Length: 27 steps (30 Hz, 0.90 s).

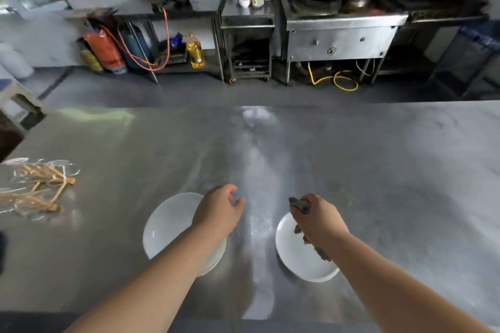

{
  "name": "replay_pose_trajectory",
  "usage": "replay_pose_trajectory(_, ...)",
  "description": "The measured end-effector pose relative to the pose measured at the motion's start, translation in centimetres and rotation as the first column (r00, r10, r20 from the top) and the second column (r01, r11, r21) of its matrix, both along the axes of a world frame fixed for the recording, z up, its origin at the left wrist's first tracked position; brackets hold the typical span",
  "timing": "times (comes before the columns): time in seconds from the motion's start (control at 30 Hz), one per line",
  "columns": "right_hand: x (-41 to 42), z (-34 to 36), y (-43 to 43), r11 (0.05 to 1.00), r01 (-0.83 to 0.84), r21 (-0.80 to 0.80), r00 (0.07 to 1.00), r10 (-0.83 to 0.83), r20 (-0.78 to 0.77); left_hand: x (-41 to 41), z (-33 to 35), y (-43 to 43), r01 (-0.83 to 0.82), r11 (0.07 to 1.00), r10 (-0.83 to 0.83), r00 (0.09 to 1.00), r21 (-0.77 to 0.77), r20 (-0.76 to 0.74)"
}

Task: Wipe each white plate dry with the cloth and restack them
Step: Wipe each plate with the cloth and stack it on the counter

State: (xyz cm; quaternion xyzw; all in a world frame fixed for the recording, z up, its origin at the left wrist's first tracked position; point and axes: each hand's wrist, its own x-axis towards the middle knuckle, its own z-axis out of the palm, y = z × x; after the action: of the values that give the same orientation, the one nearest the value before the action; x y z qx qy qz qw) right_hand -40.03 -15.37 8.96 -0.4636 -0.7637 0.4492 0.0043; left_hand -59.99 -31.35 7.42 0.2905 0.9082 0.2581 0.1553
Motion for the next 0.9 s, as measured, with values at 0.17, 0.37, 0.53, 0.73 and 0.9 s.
replay_pose_trajectory(0.17, -6.8, 0.7, -6.0, 0.992, -0.111, -0.054, 0.993, 0.109, -0.033, -6.2, 0.9, -7.7, -0.151, 0.988, 0.15, 0.988, -0.016, -0.025)
replay_pose_trajectory(0.37, -11.2, -1.5, -12.2, 0.987, -0.159, -0.036, 0.987, 0.159, -0.006, -9.8, -1.3, -16.2, -0.236, 0.956, 0.235, 0.972, -0.176, -0.024)
replay_pose_trajectory(0.53, -12.0, -2.8, -14.8, 0.988, -0.141, 0.059, 0.987, 0.137, 0.08, -10.3, -2.6, -18.4, -0.176, 0.968, 0.185, 0.982, -0.178, 0.037)
replay_pose_trajectory(0.73, -12.2, -3.3, -15.3, 0.996, -0.007, 0.085, 0.999, 0.003, 0.044, -11.3, -2.5, -18.4, -0.094, 0.984, 0.107, 0.991, -0.153, 0.08)
replay_pose_trajectory(0.9, -12.5, -2.0, -15.2, 0.993, 0.106, 0.059, 0.992, -0.102, -0.069, -11.8, -1.3, -18.2, -0.059, 0.998, 0.058, 0.986, 0.005, 0.156)
